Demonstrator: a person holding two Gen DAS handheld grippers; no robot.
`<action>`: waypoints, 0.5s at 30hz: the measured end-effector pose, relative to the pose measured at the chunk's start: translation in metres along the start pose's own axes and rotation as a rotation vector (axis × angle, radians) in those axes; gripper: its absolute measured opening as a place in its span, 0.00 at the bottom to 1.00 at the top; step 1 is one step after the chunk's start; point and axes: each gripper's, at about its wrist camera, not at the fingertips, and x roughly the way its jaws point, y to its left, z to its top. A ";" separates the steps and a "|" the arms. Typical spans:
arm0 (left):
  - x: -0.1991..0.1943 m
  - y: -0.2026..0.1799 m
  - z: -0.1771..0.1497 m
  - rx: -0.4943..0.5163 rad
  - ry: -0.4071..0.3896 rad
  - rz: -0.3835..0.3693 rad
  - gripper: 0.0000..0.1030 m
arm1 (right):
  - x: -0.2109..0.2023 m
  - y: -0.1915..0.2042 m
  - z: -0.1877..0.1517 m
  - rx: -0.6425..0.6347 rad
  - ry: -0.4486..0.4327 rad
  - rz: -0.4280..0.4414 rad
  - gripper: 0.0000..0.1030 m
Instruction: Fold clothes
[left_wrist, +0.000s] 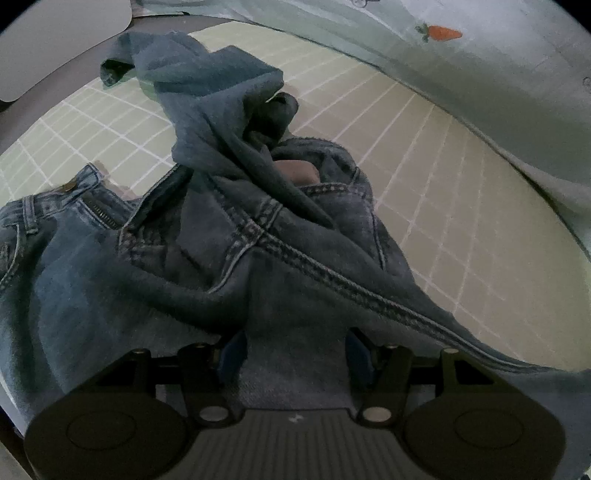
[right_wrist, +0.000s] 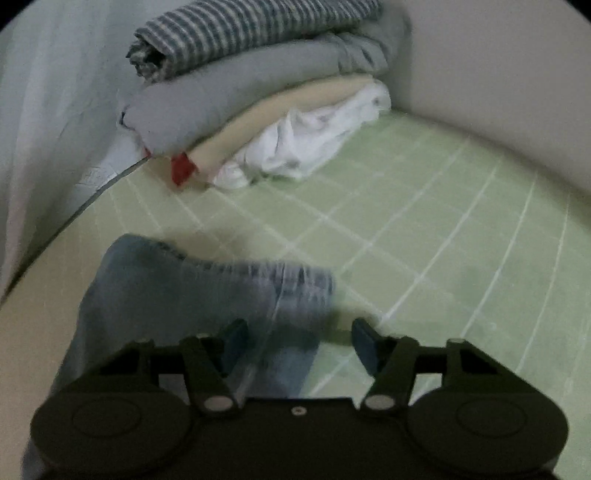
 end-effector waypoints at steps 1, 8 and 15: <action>-0.004 0.003 -0.002 0.001 -0.004 -0.007 0.60 | -0.001 0.003 -0.002 -0.024 0.002 0.005 0.62; -0.029 0.014 -0.020 0.027 -0.045 -0.046 0.60 | -0.008 0.028 -0.025 -0.303 -0.017 0.027 0.09; -0.040 0.036 -0.040 0.019 -0.026 -0.002 0.65 | -0.050 -0.023 -0.046 -0.231 -0.045 -0.112 0.07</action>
